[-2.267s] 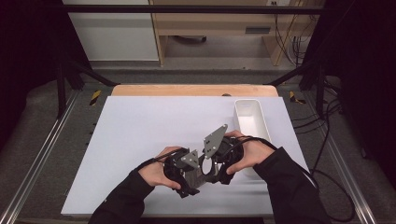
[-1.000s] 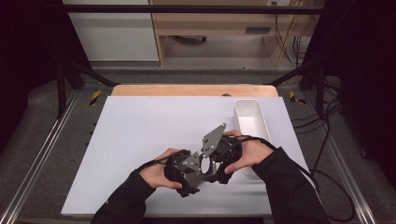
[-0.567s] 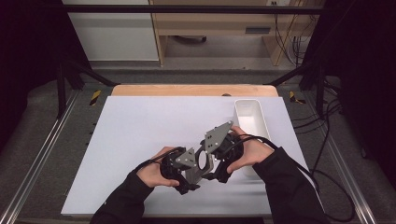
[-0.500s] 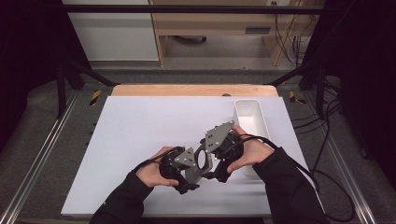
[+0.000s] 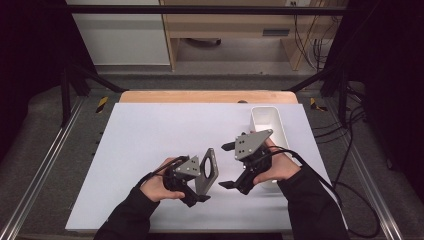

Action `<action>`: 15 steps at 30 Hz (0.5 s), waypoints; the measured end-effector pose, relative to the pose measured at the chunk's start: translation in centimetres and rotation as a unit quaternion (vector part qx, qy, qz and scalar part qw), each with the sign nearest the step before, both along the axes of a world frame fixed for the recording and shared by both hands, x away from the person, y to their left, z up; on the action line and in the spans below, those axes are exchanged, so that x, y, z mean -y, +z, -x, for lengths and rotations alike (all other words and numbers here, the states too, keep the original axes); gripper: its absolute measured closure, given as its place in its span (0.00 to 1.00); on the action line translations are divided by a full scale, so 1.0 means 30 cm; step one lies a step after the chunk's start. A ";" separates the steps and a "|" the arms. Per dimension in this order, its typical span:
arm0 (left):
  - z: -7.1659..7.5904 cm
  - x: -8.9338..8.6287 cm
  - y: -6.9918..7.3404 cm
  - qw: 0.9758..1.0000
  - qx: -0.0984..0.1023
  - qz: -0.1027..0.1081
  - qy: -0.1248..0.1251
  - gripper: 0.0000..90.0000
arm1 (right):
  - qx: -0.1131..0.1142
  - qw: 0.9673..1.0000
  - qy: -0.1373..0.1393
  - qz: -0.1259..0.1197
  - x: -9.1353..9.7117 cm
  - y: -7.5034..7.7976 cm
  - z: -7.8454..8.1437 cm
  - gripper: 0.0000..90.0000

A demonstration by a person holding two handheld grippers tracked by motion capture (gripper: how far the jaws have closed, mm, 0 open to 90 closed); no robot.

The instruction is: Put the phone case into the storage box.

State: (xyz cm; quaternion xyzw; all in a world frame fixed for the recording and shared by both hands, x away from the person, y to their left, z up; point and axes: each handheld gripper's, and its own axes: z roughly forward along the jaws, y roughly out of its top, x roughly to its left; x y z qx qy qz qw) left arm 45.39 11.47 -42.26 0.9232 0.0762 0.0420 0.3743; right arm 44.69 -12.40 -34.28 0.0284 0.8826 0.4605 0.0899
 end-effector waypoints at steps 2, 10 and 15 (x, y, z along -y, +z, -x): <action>-0.001 -0.002 0.001 1.000 0.001 0.005 0.001 0.13 | -0.004 1.000 -0.005 -0.014 0.014 -0.013 0.000 0.02; -0.005 -0.010 -0.001 0.999 -0.011 0.031 0.006 0.13 | -0.025 0.998 -0.024 -0.046 0.054 -0.064 -0.004 0.02; -0.001 -0.005 0.001 0.999 -0.022 0.044 -0.004 0.13 | -0.035 0.997 -0.026 -0.068 0.070 -0.081 0.000 0.02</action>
